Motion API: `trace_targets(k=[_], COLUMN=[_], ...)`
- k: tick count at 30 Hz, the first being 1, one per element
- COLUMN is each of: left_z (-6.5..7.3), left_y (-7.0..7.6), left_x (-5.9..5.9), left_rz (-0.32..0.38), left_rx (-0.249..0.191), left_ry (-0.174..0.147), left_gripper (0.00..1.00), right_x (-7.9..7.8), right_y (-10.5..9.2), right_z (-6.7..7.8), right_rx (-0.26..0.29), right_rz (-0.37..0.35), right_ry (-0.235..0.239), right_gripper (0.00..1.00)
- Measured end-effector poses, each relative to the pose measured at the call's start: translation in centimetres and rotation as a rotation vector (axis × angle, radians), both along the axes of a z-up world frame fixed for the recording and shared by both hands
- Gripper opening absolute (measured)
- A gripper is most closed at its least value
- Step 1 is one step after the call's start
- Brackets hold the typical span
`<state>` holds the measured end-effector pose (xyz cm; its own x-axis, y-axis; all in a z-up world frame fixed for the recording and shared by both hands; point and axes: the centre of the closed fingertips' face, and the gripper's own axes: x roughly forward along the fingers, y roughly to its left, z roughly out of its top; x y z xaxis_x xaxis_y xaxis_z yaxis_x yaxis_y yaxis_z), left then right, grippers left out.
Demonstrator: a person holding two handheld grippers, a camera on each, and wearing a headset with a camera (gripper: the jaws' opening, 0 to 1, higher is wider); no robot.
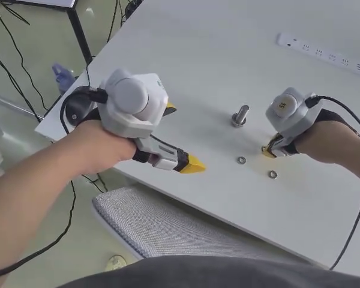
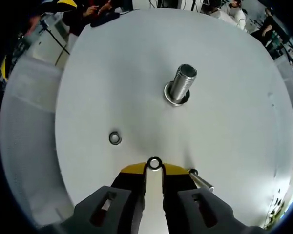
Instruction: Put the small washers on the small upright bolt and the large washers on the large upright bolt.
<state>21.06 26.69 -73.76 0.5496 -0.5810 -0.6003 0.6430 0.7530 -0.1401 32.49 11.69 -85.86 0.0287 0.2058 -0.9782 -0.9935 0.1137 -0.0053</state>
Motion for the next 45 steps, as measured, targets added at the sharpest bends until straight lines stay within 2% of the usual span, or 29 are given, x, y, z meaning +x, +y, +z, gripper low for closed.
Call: trace_targets(k=[8, 16, 28, 36, 45], left_z=[0.1, 0.1, -0.2, 0.0, -0.2], left_y=[-0.3, -0.5, -0.8, -1.0, -1.2], left_x=[0.2, 0.7, 0.6, 0.7, 0.6], left_rz=[-0.006, -0.001, -0.010, -0.017, -0.023], left_rx=[-0.001, -0.013, -0.013, -0.013, -0.015], left_ry=[-0.005, -0.012, -0.007, -0.008, 0.003], left_gripper=[0.84, 0.85, 0.84, 0.83, 0.82], right_x=[-0.3, 1.0, 2.6, 3.2, 4.2], right_y=[-0.4, -0.8, -1.0, -0.9, -1.9], right_z=[1.1, 2.6, 4.7, 5.0, 5.6], right_rx=[0.004, 0.024, 0.042, 0.046, 0.049], right_rz=[-0.001, -0.019, -0.029, -0.032, -0.061], right_ry=[0.004, 0.000, -0.014, -0.023, -0.035], right_gripper=[0.12, 0.12, 0.12, 0.12, 0.12])
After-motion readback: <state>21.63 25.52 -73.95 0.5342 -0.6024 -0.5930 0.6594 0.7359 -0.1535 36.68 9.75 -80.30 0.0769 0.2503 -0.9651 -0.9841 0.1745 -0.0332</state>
